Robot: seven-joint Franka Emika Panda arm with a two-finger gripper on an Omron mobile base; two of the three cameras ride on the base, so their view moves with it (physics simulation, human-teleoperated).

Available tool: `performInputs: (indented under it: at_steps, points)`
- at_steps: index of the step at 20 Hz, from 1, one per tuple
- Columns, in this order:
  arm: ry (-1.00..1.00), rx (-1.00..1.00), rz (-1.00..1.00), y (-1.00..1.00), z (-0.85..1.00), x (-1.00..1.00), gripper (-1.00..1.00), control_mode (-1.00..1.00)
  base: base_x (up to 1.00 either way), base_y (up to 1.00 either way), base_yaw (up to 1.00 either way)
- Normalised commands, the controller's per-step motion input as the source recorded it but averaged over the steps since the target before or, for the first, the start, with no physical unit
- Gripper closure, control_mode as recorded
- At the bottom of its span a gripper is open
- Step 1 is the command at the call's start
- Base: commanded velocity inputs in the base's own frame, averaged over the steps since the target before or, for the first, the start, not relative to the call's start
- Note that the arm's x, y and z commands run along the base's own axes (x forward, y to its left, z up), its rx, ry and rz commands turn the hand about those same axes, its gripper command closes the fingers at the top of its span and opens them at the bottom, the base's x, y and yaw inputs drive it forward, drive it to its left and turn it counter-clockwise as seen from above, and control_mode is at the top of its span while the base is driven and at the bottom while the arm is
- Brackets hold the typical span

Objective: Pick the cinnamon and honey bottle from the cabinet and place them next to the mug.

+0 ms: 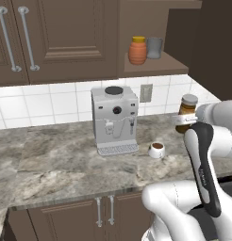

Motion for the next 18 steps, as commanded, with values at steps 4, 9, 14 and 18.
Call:
performInputs:
  at_steps: [4, 9, 14, 18]
  points:
    - [0.01, 0.00, 0.00, -0.01, -0.35, 0.00, 1.00, -1.00, 0.00, 0.00, 0.00]
    - [0.00, 0.00, 0.00, -0.01, -0.56, 0.00, 1.00, -1.00, 0.00, 0.00, 0.00]
    - [-0.01, 0.00, 0.00, -0.13, -0.57, -0.02, 1.00, -1.00, 0.00, 0.00, 0.00]
    - [-0.05, 0.00, 0.00, -0.23, -0.54, -0.03, 1.00, -1.00, 0.00, 0.00, 0.00]
